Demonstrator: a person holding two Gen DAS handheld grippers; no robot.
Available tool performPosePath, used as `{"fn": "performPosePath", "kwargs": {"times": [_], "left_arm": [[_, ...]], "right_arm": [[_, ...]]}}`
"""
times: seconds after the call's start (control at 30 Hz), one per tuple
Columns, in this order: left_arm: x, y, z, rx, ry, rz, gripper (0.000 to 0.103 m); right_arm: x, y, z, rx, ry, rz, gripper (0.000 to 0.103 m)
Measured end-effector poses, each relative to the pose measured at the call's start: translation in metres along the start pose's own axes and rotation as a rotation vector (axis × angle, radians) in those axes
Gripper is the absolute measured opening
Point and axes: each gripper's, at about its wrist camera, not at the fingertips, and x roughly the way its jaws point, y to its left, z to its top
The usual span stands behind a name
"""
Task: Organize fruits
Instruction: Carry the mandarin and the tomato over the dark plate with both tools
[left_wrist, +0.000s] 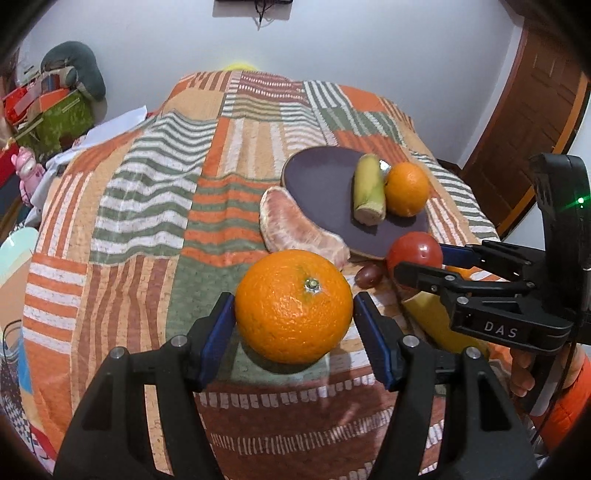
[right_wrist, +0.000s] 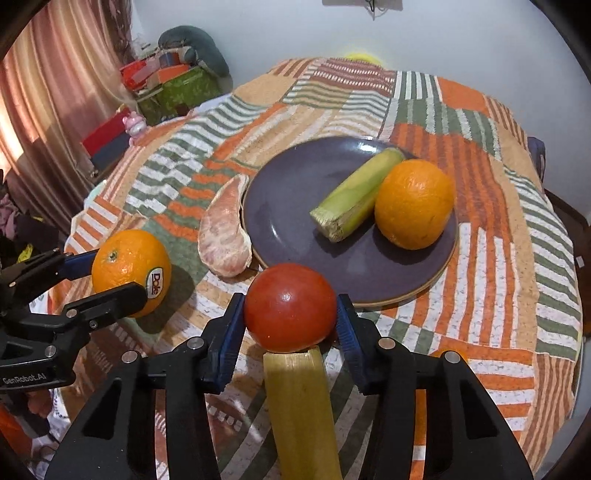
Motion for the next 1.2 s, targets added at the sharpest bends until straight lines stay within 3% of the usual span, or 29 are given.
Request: {"fn": "performPosePath", "kwargs": {"times": [0.53, 1.2], "left_arm": [[-0.019, -0.033, 0.041, 0.060, -0.108, -0.027, 0.065], [0.012, -0.065, 0.098, 0.144, -0.156, -0.046, 0.065]], "right_arm": [[-0.059, -0.028, 0.021, 0.047, -0.175, -0.066, 0.045], [-0.059, -0.074, 0.062, 0.082, -0.269, -0.117, 0.045]]}}
